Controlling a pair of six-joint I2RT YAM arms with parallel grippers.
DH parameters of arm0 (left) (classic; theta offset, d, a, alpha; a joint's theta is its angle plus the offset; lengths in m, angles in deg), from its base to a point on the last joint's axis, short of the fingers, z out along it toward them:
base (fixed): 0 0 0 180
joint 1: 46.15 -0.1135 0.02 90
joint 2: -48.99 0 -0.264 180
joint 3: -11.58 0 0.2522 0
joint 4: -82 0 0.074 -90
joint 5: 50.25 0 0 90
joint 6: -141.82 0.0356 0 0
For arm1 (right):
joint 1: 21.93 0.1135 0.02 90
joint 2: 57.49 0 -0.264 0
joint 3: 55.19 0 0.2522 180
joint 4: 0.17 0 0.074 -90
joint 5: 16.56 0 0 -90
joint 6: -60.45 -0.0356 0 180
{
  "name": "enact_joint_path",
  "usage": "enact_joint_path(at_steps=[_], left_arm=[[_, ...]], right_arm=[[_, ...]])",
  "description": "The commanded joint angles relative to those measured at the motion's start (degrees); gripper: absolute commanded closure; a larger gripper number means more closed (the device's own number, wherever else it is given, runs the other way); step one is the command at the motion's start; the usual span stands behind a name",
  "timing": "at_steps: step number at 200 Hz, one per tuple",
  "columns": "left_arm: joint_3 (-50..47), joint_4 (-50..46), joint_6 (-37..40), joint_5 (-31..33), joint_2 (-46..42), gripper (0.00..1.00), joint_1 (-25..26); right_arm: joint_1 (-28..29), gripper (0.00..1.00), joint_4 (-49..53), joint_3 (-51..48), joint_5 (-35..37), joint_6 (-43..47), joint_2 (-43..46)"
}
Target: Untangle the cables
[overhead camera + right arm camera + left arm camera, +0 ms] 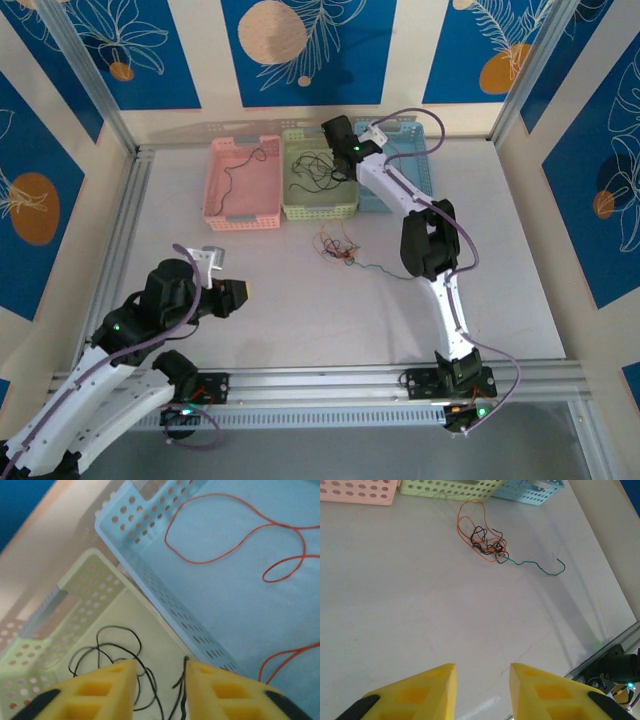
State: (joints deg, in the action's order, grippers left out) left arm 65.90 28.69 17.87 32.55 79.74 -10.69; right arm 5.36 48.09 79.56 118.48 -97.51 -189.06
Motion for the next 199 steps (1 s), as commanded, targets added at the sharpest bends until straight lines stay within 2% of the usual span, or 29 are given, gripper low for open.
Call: enact_joint_path(at_steps=[1, 37, 53, 69, 92, 125, 148, 163, 175, 182, 199], left_arm=[[-0.6, 0.4, 1.3, -0.5, -0.8, 0.66, -0.3], [-1.9, 1.9, 0.8, -1.1, -0.8, 0.66, -0.2], [-2.5, 2.6, 0.5, -1.2, -0.8, 0.66, -0.3], [-3.5, 3.7, 0.1, -1.5, -0.9, 0.65, -0.2], [-5.3, 5.6, -1.1, -2.0, -0.9, 0.63, -0.2], [-7.1, 7.2, -1.8, -2.1, -0.7, 0.62, -0.3], [-8.2, 8.2, -2.2, -2.4, -1.0, 0.61, -0.3], [-8.6, 8.6, -2.3, -2.4, -0.9, 0.60, -0.2], [-8.7, 8.7, -2.4, -2.5, -0.9, 0.59, -0.3], [-8.8, 8.8, -2.5, -2.5, -0.9, 0.59, -0.3], [-8.8, 8.7, -2.8, -2.6, -1.2, 0.58, -0.2]], right_arm=[[0.1, 0.62, -5.8, -7.4, -4.5, 0.3, 4.9], [-0.9, 0.55, -12.8, -21.7, -16.4, 1.4, 14.7], [-1.2, 0.54, -17.9, -29.3, -18.9, 4.2, 20.7], [-1.5, 0.54, -23.8, -36.4, -22.7, 11.0, 27.3], [-0.8, 0.52, -25.4, -44.4, -25.8, 19.1, 36.9], [-0.3, 0.52, -21.4, -55.2, -30.8, 29.5, 49.1], [-1.2, 0.52, -14.3, -59.7, -36.2, 33.2, 51.7], [-0.5, 0.53, -13.5, -62.6, -40.6, 34.6, 51.8], [0.5, 0.60, -15.3, -64.9, -44.5, 35.8, 51.3], [0.8, 0.63, -16.4, -65.9, -44.7, 35.4, 50.8], [1.3, 0.63, -18.9, -67.9, -43.0, 34.1, 49.1]])
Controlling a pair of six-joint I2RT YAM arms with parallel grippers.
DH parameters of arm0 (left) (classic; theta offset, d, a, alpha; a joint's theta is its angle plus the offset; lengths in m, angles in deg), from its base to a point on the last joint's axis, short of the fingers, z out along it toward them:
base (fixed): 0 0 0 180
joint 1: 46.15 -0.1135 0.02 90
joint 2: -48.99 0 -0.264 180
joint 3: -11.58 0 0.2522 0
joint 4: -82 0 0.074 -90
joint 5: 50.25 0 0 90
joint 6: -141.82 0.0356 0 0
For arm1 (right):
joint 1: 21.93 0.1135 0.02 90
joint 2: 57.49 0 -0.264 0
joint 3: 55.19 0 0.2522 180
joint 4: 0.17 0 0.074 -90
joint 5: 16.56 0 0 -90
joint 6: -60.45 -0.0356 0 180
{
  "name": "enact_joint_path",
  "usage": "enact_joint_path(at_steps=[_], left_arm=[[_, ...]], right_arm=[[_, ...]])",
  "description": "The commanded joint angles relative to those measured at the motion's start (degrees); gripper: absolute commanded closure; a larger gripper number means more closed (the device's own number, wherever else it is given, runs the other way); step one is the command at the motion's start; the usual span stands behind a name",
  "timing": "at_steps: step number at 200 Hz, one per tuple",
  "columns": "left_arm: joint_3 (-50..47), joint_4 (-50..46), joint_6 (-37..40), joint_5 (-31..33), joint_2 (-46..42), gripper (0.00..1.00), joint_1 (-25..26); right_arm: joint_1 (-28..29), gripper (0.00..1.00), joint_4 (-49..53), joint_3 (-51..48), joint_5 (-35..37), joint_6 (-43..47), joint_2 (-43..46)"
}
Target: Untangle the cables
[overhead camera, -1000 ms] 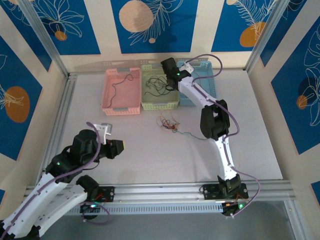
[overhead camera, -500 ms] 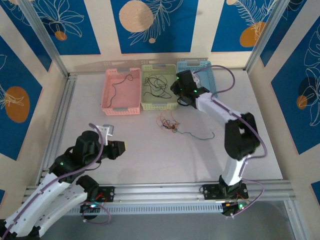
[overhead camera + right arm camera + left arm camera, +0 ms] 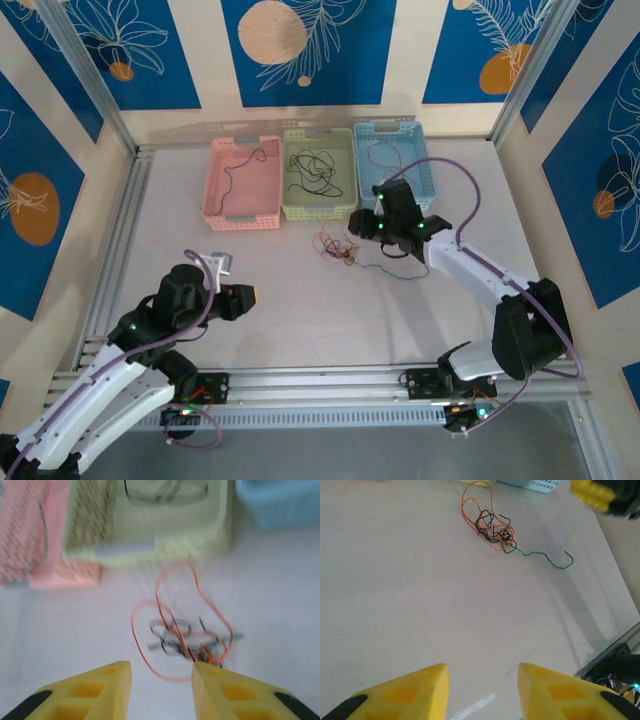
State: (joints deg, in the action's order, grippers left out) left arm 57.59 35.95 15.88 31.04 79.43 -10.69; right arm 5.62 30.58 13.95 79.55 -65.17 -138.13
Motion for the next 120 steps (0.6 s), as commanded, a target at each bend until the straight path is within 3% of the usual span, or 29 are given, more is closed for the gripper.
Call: enact_joint_path(at_steps=[1, 69, 120], left_arm=[[-0.4, 1.4, -0.8, -1.1, -0.9, 0.58, -0.2], [-0.3, 0.8, -1.1, -1.6, -1.3, 0.56, -0.3], [-0.4, 0.8, -1.0, -1.8, -1.0, 0.56, -0.2]], right_arm=[[1.1, 0.63, -1.4, -2.3, -3.9, 1.6, -2.0], [0.8, 0.69, -4.2, -0.2, 4.9, -5.8, -15.2], [0.9, 0.72, -6.6, -0.2, 2.6, -7.1, -20.1]])
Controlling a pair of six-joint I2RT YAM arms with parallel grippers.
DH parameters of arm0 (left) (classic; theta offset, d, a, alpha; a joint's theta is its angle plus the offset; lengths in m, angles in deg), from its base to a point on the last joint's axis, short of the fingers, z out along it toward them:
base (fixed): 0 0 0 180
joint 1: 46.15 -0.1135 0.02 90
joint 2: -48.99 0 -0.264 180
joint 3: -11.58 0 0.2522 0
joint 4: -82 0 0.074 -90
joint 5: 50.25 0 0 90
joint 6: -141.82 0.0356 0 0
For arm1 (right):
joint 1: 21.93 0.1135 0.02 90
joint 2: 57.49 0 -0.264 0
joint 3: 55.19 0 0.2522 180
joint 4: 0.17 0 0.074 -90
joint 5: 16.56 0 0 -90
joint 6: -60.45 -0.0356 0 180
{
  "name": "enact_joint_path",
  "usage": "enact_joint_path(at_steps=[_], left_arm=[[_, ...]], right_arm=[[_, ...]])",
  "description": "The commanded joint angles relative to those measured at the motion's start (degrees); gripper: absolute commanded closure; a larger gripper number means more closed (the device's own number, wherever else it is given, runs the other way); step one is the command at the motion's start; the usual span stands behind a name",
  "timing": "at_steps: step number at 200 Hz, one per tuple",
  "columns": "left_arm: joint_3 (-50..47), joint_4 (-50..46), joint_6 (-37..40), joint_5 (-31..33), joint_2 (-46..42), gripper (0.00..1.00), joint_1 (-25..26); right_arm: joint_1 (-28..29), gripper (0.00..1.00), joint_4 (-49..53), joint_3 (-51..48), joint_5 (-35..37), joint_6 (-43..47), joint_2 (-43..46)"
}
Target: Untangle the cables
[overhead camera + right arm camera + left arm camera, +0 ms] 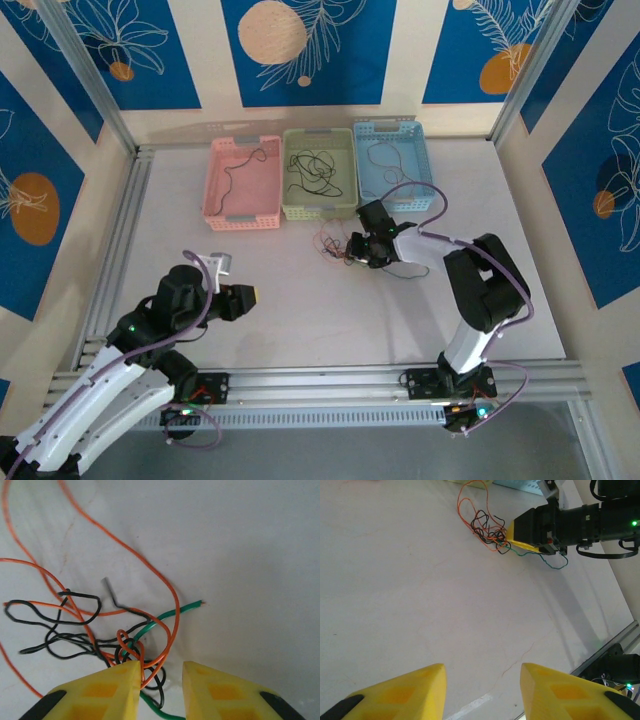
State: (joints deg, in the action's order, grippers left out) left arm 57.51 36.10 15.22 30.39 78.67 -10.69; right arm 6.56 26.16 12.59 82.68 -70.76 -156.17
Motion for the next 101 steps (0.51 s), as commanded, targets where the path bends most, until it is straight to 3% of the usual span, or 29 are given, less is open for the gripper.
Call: enact_joint_path(at_steps=[1, 44, 85, 101], left_arm=[[-0.3, 0.6, -0.3, -1.2, -0.2, 0.56, -0.2], [-0.4, 1.4, -0.2, -1.6, 1.1, 0.56, -0.3], [-0.9, 3.1, -0.4, -2.3, 2.6, 0.56, -0.3], [-1.5, 4.4, -0.9, -3.1, 3.2, 0.56, -0.3]], right_arm=[[-0.1, 0.72, -2.2, 1.1, -0.7, -1.6, -2.1], [-0.3, 0.74, -9.2, -0.3, -5.9, 0.0, -4.5], [1.2, 0.94, -13.0, -1.9, -11.4, 4.8, -2.7], [1.9, 0.97, -14.4, -3.7, -14.1, 6.7, 0.4]])
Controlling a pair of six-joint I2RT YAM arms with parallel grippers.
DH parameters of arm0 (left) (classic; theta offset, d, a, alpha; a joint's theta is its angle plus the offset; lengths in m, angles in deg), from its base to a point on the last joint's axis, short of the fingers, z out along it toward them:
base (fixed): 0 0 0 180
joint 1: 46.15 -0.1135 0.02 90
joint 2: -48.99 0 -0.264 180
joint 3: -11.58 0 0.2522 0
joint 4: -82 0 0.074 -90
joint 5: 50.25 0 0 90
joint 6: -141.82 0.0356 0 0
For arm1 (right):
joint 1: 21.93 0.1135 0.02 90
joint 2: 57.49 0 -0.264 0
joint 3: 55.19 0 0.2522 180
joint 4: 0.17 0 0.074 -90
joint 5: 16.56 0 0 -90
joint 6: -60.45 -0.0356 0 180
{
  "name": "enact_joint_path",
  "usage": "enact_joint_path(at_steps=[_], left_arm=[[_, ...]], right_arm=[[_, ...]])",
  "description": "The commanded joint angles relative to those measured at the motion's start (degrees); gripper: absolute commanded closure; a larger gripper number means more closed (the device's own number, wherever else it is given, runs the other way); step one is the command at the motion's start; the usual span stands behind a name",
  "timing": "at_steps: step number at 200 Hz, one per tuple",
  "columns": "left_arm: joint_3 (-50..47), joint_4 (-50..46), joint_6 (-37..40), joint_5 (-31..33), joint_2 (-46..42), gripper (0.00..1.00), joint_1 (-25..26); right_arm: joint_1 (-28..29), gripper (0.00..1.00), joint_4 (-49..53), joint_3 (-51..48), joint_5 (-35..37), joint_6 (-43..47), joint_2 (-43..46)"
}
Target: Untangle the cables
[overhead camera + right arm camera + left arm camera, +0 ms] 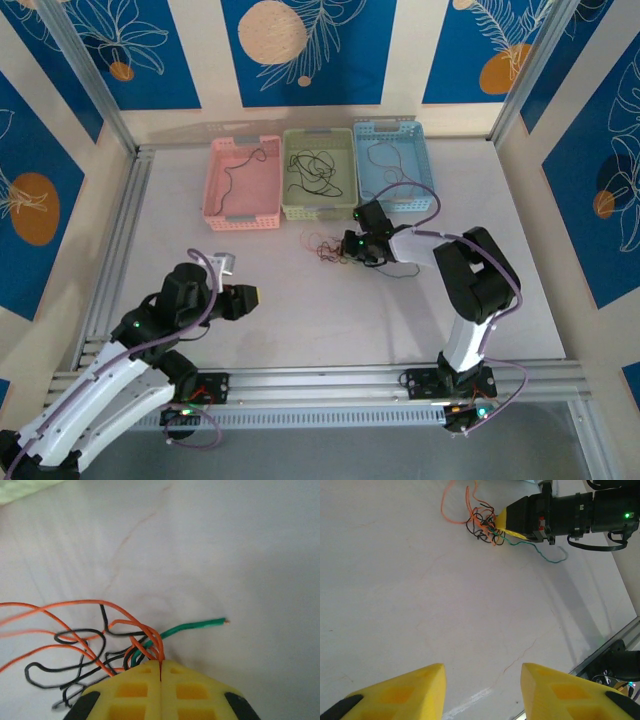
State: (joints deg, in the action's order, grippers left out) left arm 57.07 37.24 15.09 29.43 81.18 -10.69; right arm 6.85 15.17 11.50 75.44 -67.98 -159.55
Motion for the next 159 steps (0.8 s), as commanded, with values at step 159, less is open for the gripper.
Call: enact_joint_path(at_steps=[159], left_arm=[[8.5, 7.8, 5.0, -10.3, 8.2, 0.26, 0.5]], right_arm=[[13.7, 1.00, -12.2, -15.8, -4.5, 18.6, 26.4]])
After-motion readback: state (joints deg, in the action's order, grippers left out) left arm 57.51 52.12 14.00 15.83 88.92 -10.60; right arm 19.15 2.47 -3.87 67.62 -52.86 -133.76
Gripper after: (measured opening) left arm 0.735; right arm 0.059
